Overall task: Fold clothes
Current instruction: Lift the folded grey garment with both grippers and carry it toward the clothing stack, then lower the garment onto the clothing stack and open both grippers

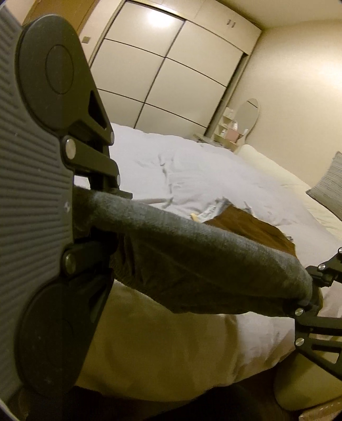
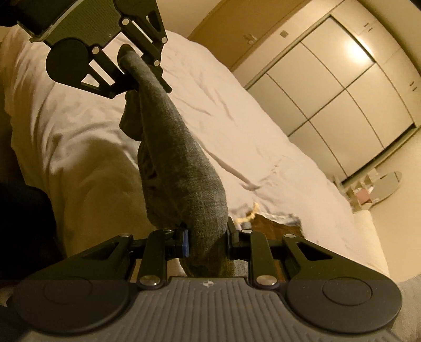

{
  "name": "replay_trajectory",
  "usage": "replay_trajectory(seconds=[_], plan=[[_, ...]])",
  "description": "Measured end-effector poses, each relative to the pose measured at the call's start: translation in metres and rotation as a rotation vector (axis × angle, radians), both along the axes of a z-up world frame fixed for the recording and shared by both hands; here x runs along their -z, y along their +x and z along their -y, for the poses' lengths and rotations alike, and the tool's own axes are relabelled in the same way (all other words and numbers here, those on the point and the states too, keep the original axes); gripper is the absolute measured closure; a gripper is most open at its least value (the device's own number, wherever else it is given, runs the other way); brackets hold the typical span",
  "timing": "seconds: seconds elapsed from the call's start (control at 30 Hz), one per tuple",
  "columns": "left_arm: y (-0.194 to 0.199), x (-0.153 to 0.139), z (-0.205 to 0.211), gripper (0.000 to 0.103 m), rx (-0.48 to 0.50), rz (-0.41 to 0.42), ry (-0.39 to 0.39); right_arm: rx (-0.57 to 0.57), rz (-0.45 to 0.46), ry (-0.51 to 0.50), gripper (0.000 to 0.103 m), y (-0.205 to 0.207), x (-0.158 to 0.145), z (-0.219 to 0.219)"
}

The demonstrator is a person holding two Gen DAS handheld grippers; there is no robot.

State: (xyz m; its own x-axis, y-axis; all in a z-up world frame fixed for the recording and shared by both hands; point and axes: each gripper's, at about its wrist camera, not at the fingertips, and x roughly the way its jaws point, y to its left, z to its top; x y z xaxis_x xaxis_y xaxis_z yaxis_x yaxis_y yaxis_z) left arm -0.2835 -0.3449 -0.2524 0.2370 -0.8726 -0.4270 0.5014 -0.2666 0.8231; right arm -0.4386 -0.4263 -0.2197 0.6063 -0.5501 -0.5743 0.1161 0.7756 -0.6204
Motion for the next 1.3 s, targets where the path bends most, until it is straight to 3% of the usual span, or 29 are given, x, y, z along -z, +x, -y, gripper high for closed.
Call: replay_trajectory(seconds=[0.47, 0.63, 0.8, 0.87, 0.93, 1.07, 1.13, 1.2, 1.3], plan=[[-0.043, -0.001, 0.041, 0.096, 0.177, -0.031, -0.014, 0.135, -0.006, 0.012, 0.08, -0.05, 0.0, 0.014], [-0.06, -0.007, 0.09, 0.096, 0.277, -0.056, -0.014, 0.212, 0.017, 0.046, 0.08, -0.074, -0.01, 0.041], [-0.067, -0.015, 0.172, 0.096, 0.334, -0.094, -0.028, 0.288, 0.04, 0.054, 0.08, -0.087, -0.026, 0.105], [-0.066, -0.023, 0.22, 0.096, 0.335, -0.103, -0.053, 0.312, 0.043, 0.023, 0.08, -0.082, -0.038, 0.144], [-0.062, -0.037, 0.265, 0.096, 0.324, -0.12, -0.1, 0.326, 0.034, -0.079, 0.081, -0.073, -0.05, 0.18], [-0.058, -0.058, 0.33, 0.096, 0.307, -0.088, -0.27, 0.353, 0.09, -0.377, 0.08, -0.055, -0.059, 0.233], [-0.056, -0.037, 0.355, 0.096, 0.328, -0.087, -0.238, 0.362, 0.098, -0.483, 0.078, -0.046, -0.046, 0.252], [-0.055, 0.008, 0.373, 0.094, 0.338, -0.064, -0.133, 0.366, 0.058, -0.464, 0.078, -0.039, -0.006, 0.269], [-0.055, 0.092, 0.392, 0.088, 0.334, 0.02, 0.048, 0.319, -0.09, -0.34, 0.079, -0.033, 0.073, 0.288]])
